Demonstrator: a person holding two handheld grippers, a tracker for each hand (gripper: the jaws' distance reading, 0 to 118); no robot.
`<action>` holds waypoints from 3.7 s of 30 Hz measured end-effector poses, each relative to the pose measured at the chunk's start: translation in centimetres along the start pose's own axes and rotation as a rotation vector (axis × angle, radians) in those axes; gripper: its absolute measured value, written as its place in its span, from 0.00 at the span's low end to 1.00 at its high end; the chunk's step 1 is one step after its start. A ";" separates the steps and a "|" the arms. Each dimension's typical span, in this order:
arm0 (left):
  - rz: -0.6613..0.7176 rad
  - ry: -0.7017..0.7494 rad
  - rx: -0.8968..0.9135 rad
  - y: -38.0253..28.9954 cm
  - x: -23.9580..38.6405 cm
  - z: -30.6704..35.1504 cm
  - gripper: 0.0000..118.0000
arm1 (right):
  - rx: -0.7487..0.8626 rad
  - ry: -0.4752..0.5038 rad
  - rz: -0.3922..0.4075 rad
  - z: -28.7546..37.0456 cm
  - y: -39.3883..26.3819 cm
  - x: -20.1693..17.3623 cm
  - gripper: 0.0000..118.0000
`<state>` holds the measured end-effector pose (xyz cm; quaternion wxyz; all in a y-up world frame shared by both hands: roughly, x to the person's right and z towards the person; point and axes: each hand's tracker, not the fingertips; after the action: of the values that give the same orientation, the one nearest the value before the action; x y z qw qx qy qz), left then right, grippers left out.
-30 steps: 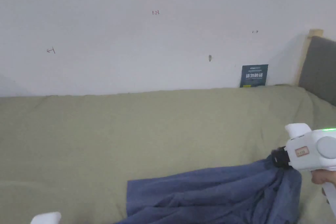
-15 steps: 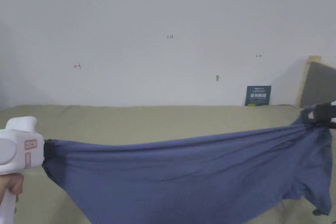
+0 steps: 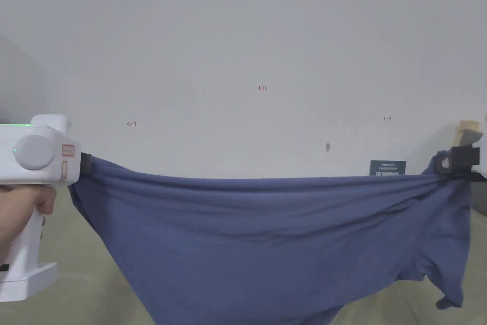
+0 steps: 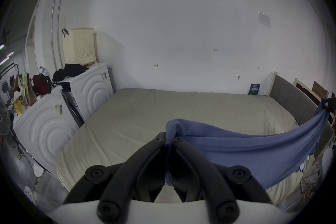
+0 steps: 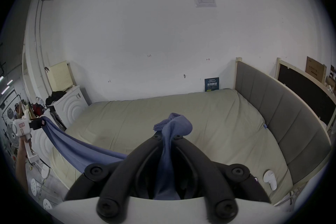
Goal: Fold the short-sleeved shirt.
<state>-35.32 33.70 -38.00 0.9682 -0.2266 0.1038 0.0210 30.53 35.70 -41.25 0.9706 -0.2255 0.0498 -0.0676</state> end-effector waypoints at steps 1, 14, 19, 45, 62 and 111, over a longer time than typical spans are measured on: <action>-0.002 0.005 0.003 0.5 0.2 -0.4 0.01 | -0.001 -0.003 -0.004 -0.6 0.6 -0.1 0.04; 0.049 0.059 0.023 6.7 1.6 -9.0 0.01 | 0.018 -0.054 0.013 -9.1 7.4 -3.2 0.04; 0.036 0.093 0.026 7.7 2.8 -13.2 0.01 | 0.018 -0.068 0.037 -14.1 9.7 -3.9 0.04; 0.009 0.024 -0.224 -12.8 2.7 -19.2 0.01 | -0.247 -0.021 -0.099 -22.4 -12.5 1.4 0.04; 0.068 0.002 -0.499 -32.8 -0.7 -6.2 0.01 | -0.479 -0.042 -0.234 -6.4 -35.7 5.8 0.04; 0.098 -0.166 -0.553 -34.9 -3.6 -8.6 0.01 | -0.473 0.076 -0.088 -1.0 -38.2 -8.1 0.01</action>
<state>-37.41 -1.35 -29.64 0.8726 -0.4743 0.0253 0.1141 18.29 2.53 -24.66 0.8844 -0.4456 0.0909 -0.1050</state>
